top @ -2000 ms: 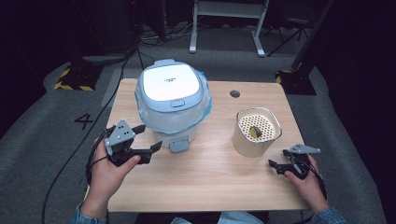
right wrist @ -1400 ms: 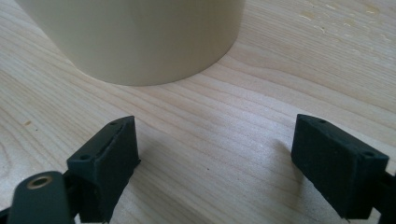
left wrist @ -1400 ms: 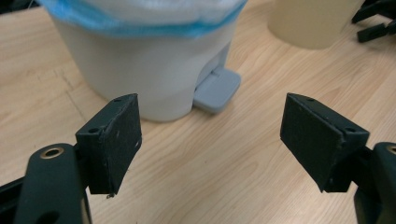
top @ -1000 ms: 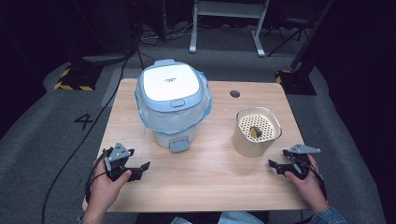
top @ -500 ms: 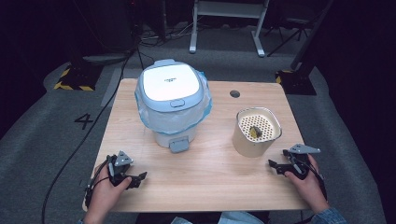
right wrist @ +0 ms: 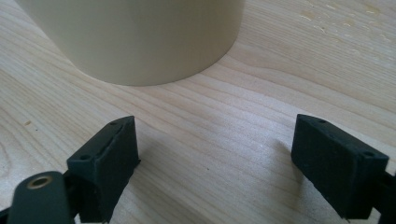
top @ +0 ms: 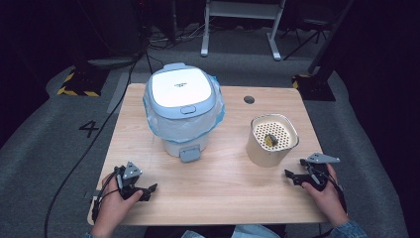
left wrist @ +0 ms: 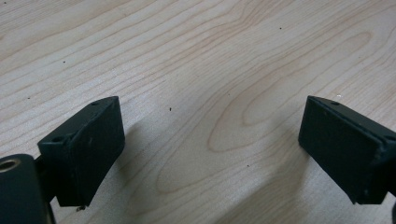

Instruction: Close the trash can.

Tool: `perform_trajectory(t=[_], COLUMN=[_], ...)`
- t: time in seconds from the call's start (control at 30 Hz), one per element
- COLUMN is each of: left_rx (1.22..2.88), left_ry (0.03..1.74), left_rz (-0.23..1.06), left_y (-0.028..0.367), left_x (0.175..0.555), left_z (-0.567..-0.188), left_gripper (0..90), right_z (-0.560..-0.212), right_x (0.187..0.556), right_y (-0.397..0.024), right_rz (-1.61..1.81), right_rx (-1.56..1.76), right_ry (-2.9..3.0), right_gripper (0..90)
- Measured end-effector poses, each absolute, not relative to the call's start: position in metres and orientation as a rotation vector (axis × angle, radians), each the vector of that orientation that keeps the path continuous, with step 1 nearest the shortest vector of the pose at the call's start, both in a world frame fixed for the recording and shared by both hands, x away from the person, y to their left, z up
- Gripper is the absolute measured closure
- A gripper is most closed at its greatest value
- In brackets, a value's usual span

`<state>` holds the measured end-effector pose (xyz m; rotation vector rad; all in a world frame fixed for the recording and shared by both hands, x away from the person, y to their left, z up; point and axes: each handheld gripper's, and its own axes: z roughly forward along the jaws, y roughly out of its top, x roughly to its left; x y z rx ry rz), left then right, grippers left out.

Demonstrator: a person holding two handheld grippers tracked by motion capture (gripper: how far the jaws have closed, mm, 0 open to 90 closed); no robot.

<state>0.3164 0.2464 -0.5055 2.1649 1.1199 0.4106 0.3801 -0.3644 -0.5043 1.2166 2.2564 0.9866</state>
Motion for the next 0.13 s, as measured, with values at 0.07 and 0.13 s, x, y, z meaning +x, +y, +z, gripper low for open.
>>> perform_trajectory(t=[0.07, 0.13], left_rx=[2.167, 2.168], left_ry=[1.120, 1.123], left_rz=[0.411, 0.410], left_y=[0.2465, 0.2464], left_x=[0.3167, 0.3172], left_z=[-0.5054, -0.5053], left_gripper=[6.9, 6.3], right_z=[-0.5043, -0.5043], right_x=[0.3801, 0.3801], right_y=[-0.3644, -0.3642], right_rz=[0.987, 0.986], right_rx=[1.216, 1.217], right_ry=[2.256, 2.256], right_gripper=[15.1, 15.1])
